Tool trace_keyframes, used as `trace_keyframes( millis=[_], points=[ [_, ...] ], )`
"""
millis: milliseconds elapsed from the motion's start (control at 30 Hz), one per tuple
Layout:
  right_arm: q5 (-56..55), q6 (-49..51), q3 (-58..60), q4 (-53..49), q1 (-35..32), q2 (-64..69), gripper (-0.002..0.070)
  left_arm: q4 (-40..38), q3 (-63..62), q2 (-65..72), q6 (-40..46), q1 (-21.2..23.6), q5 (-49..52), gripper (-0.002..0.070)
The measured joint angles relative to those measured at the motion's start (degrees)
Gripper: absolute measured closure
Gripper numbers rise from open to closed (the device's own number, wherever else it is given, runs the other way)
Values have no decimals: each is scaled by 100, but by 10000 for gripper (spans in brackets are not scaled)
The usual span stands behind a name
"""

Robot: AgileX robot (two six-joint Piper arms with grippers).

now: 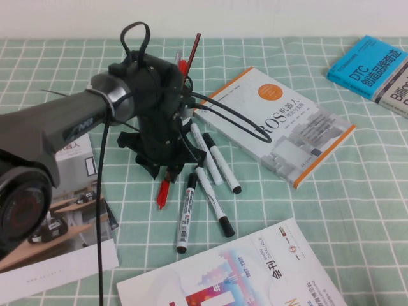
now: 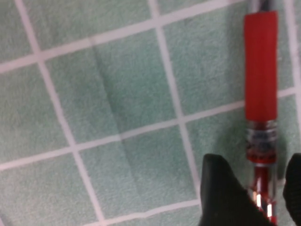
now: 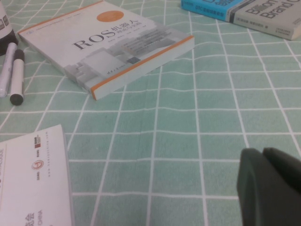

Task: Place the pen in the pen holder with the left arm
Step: Pick up the pen on the table

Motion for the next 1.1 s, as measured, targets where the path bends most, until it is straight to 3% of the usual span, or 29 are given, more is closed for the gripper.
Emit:
trace_keyframes(
  millis=[867,933,1100],
  points=[
    [0,0,0,0,0,0,698,-10,-14,70,0,-56,33,444],
    [0,0,0,0,0,0,698,-10,-14,70,0,-56,33,463],
    [0,0,0,0,0,0,698,-10,-14,75,8,-69,54,595]
  ],
)
